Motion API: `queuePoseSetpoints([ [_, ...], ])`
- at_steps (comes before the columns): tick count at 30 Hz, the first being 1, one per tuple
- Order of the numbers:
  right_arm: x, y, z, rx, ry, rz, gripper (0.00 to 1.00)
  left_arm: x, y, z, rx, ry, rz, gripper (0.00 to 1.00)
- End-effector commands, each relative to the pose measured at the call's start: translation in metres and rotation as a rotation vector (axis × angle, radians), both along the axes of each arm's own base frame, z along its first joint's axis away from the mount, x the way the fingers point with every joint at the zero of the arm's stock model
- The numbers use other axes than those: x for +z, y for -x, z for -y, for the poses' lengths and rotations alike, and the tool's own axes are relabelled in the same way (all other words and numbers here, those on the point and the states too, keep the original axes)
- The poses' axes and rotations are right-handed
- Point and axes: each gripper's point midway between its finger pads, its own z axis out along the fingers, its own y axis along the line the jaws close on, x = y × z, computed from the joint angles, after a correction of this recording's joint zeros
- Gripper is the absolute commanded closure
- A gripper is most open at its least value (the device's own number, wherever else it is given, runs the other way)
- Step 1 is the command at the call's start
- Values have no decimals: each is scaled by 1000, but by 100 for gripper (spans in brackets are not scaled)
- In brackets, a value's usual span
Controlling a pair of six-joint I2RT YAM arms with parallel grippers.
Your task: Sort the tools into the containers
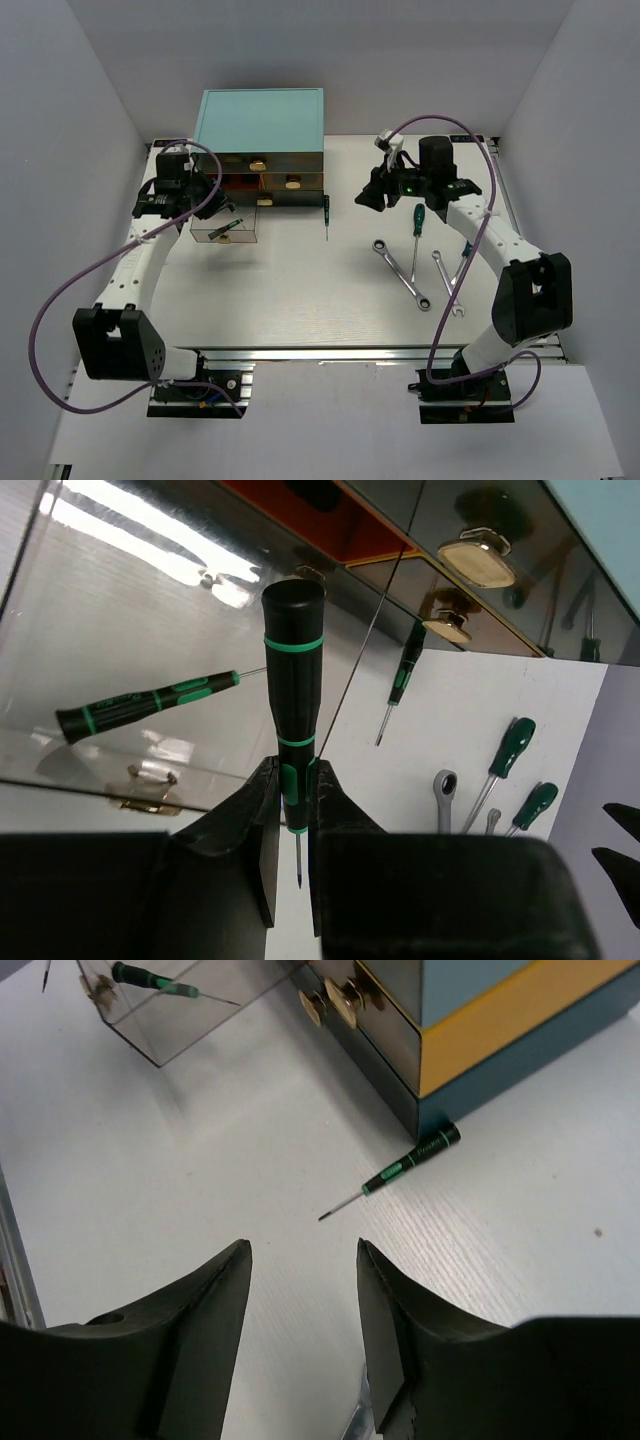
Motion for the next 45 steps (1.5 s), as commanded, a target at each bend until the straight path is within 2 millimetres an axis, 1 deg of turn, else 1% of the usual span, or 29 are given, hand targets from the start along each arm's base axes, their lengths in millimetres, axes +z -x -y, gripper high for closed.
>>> queuePoseSetpoints([
  [1,-14,-2,4,-86,17,-87,48,36,-23,-2,4,-43,133,92],
  [3,-21,-2,6,-120,13,-125,46,30,-30,-3,5,-55,122,78],
  [4,-29,-1,7,-138,18,-145,42,29,-31,-3,5,-58,120,63],
  [6,-37,-1,8,-159,14,-169,38,23,-35,-5,7,-69,107,48],
  [9,-44,-6,5,-187,18,-184,34,20,-38,-5,4,-75,95,40],
  [10,-46,-9,3,-200,19,-190,33,24,-40,-5,4,-75,105,38],
  [13,-54,-22,1,-280,31,-223,32,34,-39,-5,3,-74,126,38],
  [14,-52,-29,0,-339,15,-252,33,39,-38,-6,5,-76,137,42],
  [15,-64,-30,-5,-368,43,-285,34,43,-36,-5,5,-76,145,47],
  [16,-68,-36,-6,-423,55,-299,34,55,-31,-6,10,-77,177,53],
  [17,-72,-39,-16,-449,62,-313,35,56,-26,-7,12,-78,181,69],
  [18,-76,-44,-17,-490,75,-317,37,73,-17,-8,18,-78,233,76],
  [19,-79,-44,-24,-486,81,-320,38,78,-10,-9,23,-79,253,80],
  [20,-90,-42,-36,-493,85,-349,38,71,-2,-11,29,-84,252,81],
  [21,-89,-48,-41,-518,81,-338,38,75,4,-12,37,-80,275,81],
  [22,-93,-48,-48,-523,88,-343,38,90,19,-13,46,-76,328,78],
  [23,-105,-46,-59,-545,98,-371,38,89,27,-15,59,-75,337,71],
  [24,-106,-57,-59,-607,102,-354,38,78,36,-16,71,-67,315,55],
  [25,-112,-59,-62,-630,109,-371,39,86,50,-17,82,-61,347,50],
  [26,-131,-64,-62,-676,134,-403,39,81,58,-19,101,-51,332,48],
  [27,-129,-74,-64,-732,112,-419,40,70,65,-19,106,-47,311,45],
  [28,-138,-75,-63,-757,129,-448,40,69,72,-19,109,-42,310,45],
  [29,-157,-77,-62,-786,152,-476,41,70,84,-19,118,-27,307,45],
  [30,-158,-84,-60,-831,142,-473,43,63,89,-25,150,-42,292,44],
  [32,-171,-87,-60,-853,160,-466,44,61,101,-27,162,-39,284,44],
  [35,-181,-92,-57,-898,173,-461,46,53,112,-29,171,-47,252,44],
  [39,-192,-99,-59,-931,185,-436,47,50,119,-31,178,-55,231,43],
  [41,-197,-97,-67,-920,193,-426,47,51,120,-31,175,-57,228,43],
  [45,-204,-90,-72,-928,226,-404,48,51,119,-32,178,-60,224,44],
])
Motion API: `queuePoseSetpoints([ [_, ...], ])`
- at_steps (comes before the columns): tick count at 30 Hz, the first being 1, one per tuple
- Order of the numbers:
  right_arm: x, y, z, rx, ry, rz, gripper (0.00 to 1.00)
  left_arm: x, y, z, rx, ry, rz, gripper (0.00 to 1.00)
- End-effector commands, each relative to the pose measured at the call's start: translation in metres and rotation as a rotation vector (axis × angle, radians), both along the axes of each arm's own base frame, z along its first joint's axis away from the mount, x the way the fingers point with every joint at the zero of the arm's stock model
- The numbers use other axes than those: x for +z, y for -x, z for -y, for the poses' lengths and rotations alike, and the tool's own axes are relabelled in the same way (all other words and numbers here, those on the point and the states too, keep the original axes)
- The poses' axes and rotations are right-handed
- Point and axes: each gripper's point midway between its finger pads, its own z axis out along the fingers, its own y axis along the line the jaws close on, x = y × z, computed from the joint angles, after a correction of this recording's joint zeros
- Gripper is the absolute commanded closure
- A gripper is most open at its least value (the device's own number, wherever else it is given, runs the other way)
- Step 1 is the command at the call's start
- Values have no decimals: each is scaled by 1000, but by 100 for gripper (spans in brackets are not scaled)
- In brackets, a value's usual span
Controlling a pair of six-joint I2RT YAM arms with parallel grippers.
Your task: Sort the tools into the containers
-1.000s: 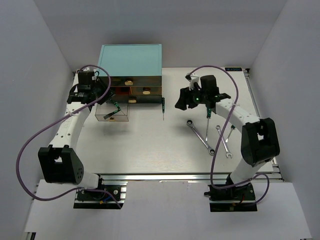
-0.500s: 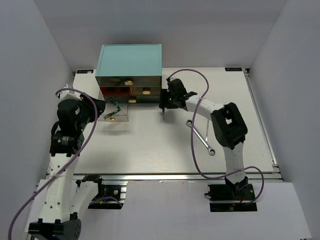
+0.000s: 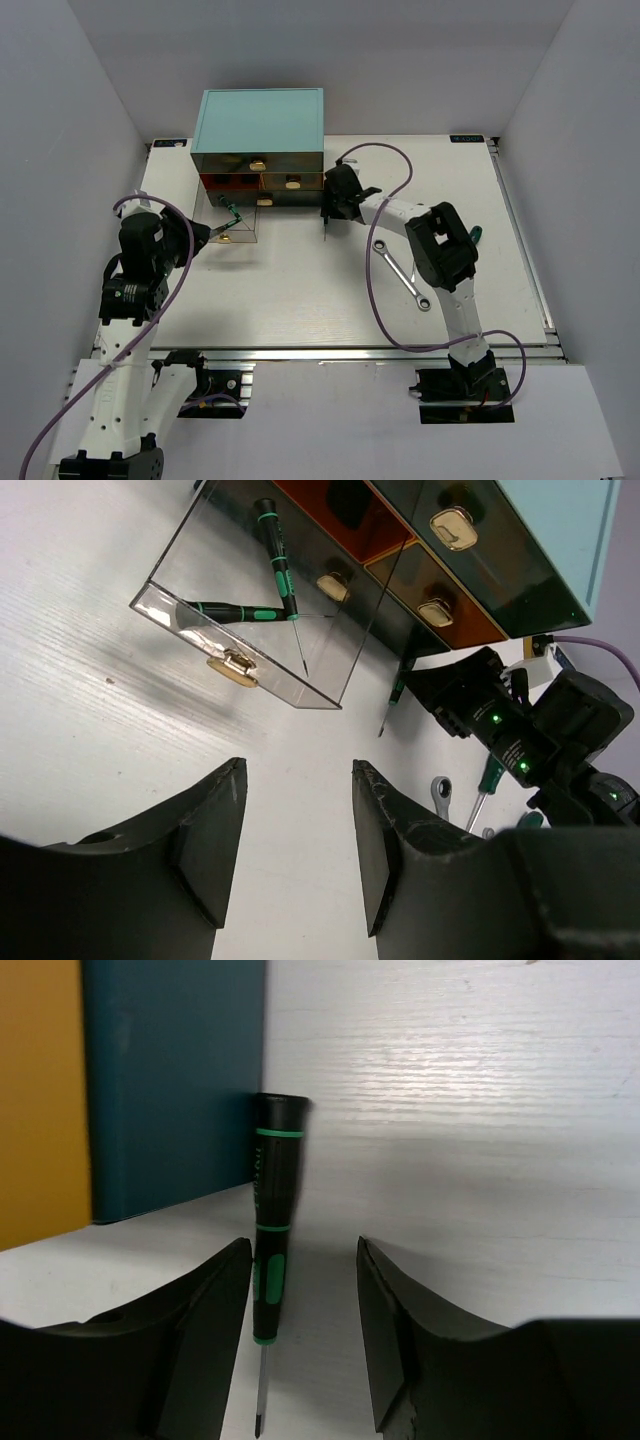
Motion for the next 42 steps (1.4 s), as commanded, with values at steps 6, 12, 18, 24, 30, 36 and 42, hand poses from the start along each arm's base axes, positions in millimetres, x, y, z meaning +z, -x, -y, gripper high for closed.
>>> queuePoseSetpoints([
  [6,-3,11,-6,-22,8,-6,49,1,3,-3,14,-6,-4,44],
  [12,-26,13,14,-70,147,4,67,6,3,-3,18,-5,7,43],
  [18,-51,36,55,-98,289,-74,76,6,4,-4,25,-4,10,44],
  [24,-58,55,93,-70,332,-161,90,-1,3,-3,24,10,13,43],
  [30,-41,59,91,120,214,-165,100,-1,-4,0,13,17,30,43],
  [36,66,52,54,412,-2,220,100,6,-7,-1,10,9,60,44],
  [42,169,92,15,709,-176,502,100,11,-8,-4,27,3,88,43],
])
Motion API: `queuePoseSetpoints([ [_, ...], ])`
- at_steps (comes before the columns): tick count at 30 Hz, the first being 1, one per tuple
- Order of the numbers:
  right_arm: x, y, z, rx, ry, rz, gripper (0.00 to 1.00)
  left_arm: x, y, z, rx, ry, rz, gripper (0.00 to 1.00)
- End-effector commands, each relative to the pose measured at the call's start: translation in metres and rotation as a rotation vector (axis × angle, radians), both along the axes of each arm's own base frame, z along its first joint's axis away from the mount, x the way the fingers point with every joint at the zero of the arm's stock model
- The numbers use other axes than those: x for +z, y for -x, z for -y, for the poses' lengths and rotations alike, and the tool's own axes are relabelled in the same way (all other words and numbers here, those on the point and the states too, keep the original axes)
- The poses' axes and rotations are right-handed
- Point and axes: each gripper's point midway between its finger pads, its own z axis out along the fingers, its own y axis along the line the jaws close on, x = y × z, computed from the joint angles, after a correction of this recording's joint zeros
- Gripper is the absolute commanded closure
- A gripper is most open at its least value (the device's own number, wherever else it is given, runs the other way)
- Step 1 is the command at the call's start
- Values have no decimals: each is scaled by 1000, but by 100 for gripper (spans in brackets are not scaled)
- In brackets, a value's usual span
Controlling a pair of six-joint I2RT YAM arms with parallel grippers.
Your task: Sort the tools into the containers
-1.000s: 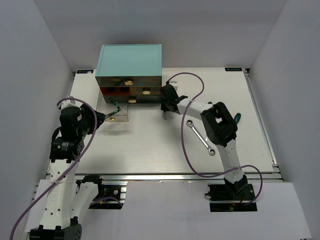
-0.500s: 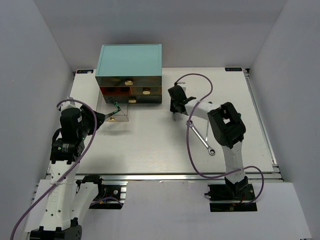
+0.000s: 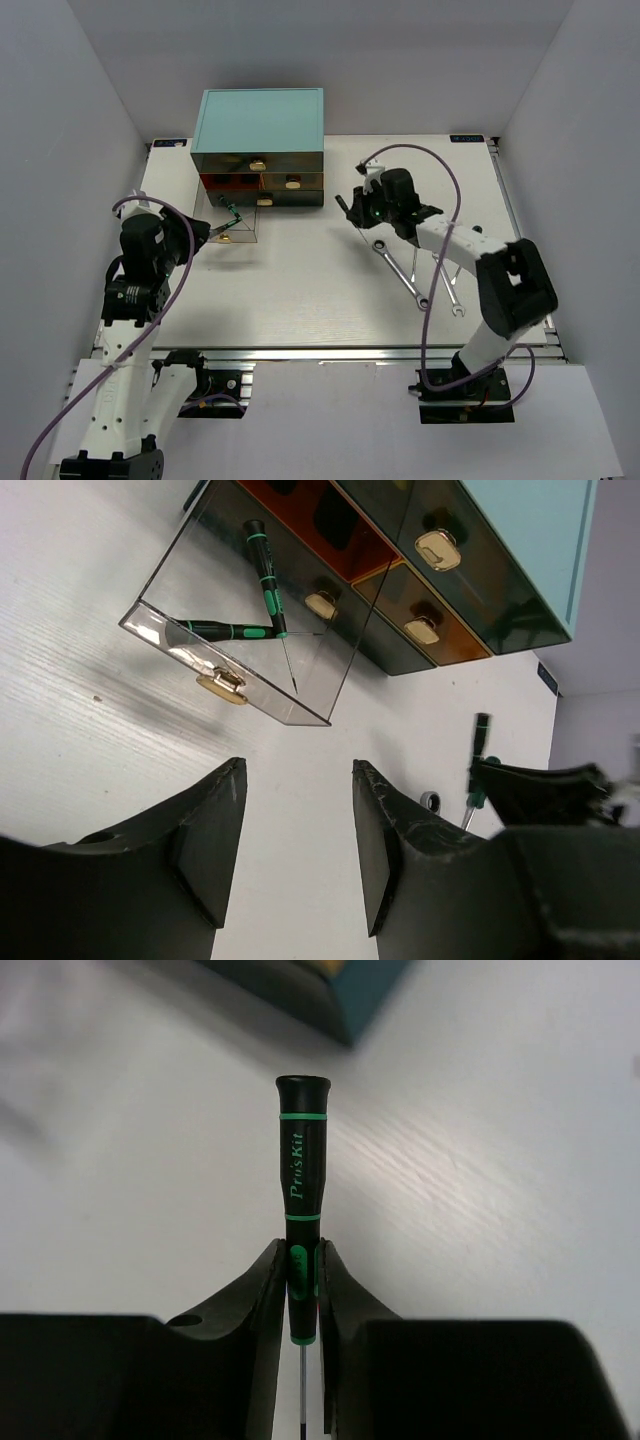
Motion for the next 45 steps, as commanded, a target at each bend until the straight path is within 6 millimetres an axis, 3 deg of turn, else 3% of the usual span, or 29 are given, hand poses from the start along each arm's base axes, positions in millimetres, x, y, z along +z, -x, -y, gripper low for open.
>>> queuePoseSetpoints([
  [1,101,25,-53,329,-159,315,100,12,-1,-4,14,-12,54,43],
  [3,127,47,-70,424,-190,395,100,12,0,-6,29,-17,59,43],
  [4,135,67,-89,500,-198,429,100,13,1,-10,50,-21,60,43],
  [5,151,76,-102,562,-196,503,100,13,3,-12,62,-21,60,44],
  [7,163,99,-137,652,-214,544,100,13,7,-18,100,-21,60,46],
  [8,195,99,-153,663,-237,611,100,11,8,-19,111,-19,58,47],
  [9,184,94,-172,672,-224,584,100,10,10,-21,120,-20,55,50],
  [10,186,102,-190,694,-228,568,100,8,12,-21,124,-18,49,50],
  [13,202,82,-241,640,-240,557,100,5,17,-22,133,-11,38,51],
  [15,210,55,-271,553,-251,564,100,3,21,-22,138,-3,40,51],
  [17,211,34,-294,461,-256,565,100,1,26,-21,137,11,47,51],
  [18,185,25,-297,439,-218,537,100,0,27,-21,139,16,47,51],
  [19,205,19,-303,410,-250,567,100,-1,29,-20,138,21,44,51],
  [21,185,3,-309,355,-224,561,100,-3,32,-19,135,33,44,50],
  [25,165,-3,-310,360,-179,583,100,-13,39,-17,135,48,17,49],
  [26,150,-2,-308,367,-156,564,94,-16,40,-17,135,51,13,49],
  [28,143,1,-305,374,-138,555,81,-19,40,-14,127,65,18,50],
  [29,130,2,-302,384,-116,540,66,-28,39,-12,125,76,-3,52],
  [32,136,9,-299,411,-123,546,49,-46,32,-4,100,112,-31,65],
  [33,145,11,-298,417,-133,556,46,-51,30,-2,95,124,-41,74],
  [35,157,14,-297,436,-150,569,41,-65,23,4,74,148,-72,81],
  [38,187,20,-288,458,-191,581,40,-81,14,10,61,179,-115,90],
  [40,210,34,-272,557,-253,570,49,-89,6,12,73,200,-131,96],
  [41,244,42,-257,575,-309,609,69,-98,2,12,83,204,-167,99],
  [42,231,36,-239,585,-309,574,82,-103,-3,12,88,214,-176,100],
  [43,239,45,-230,635,-338,583,91,-108,-6,13,105,237,-193,100],
  [44,268,50,-212,624,-367,644,100,-120,-10,15,109,245,-235,100],
  [45,272,42,-196,594,-361,653,100,-126,-15,15,116,256,-242,100],
])
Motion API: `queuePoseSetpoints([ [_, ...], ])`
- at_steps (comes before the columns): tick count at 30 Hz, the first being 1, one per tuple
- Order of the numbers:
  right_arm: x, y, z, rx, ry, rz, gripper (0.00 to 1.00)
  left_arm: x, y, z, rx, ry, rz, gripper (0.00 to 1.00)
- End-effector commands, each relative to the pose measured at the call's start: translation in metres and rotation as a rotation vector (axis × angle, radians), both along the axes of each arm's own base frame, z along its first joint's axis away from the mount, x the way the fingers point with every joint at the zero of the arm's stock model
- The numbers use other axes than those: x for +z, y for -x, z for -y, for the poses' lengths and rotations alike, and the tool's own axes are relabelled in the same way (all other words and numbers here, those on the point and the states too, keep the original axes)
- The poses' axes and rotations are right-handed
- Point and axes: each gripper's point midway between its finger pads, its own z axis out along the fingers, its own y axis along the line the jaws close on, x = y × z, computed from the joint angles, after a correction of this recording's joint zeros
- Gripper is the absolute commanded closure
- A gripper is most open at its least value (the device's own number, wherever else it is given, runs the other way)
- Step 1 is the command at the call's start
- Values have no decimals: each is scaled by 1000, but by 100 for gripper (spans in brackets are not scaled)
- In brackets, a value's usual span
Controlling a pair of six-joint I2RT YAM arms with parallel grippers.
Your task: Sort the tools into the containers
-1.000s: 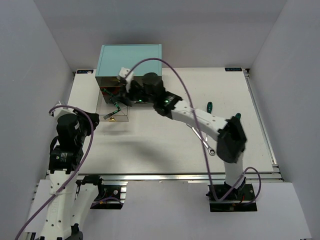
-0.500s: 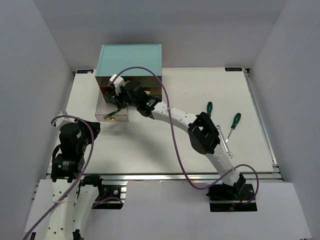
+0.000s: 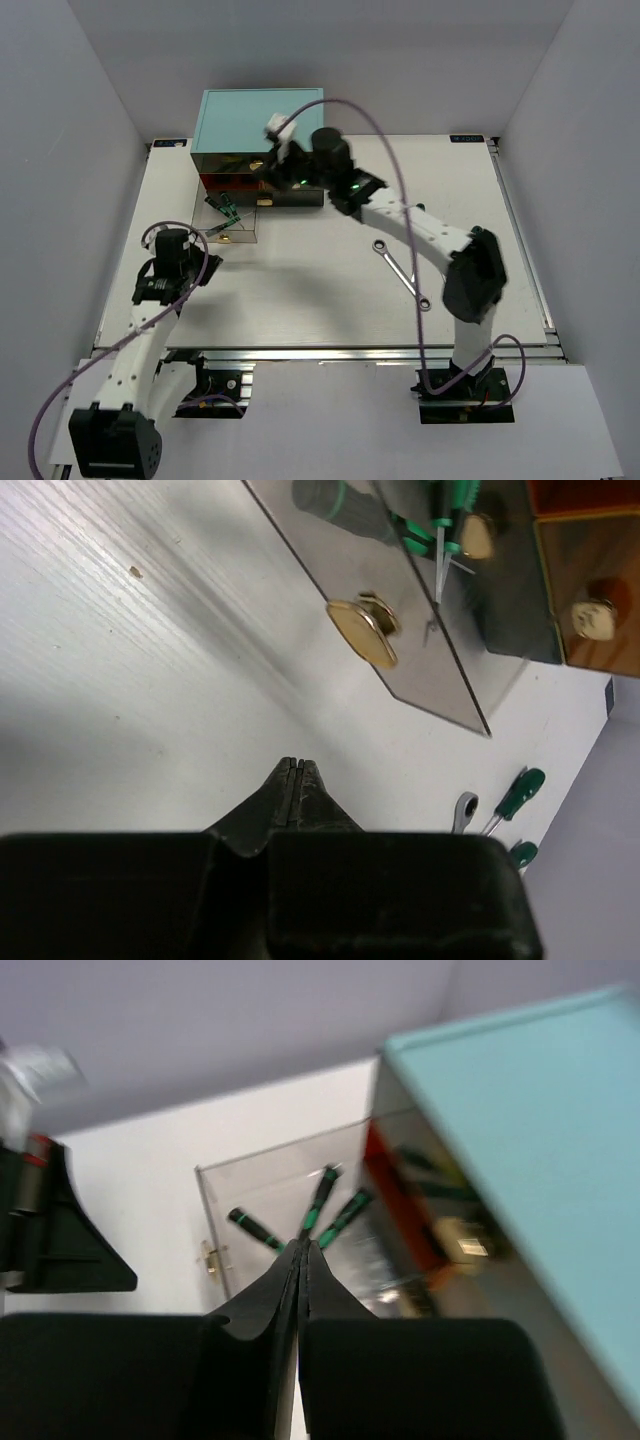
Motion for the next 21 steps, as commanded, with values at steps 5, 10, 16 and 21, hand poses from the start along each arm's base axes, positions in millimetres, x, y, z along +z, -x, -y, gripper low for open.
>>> queuePoseSetpoints([
  [5,83,-9,118,-79,-150,85,100,-33,-41,8,60,97,-77,100],
  [10,57,-25,183,-223,-85,87,100,-37,-85,8,73,96,-74,97],
  [16,22,-23,236,-334,-28,44,100,-23,-132,10,69,100,-23,74],
  [21,6,-19,260,-390,-14,11,100,-20,-166,13,63,103,-19,57],
])
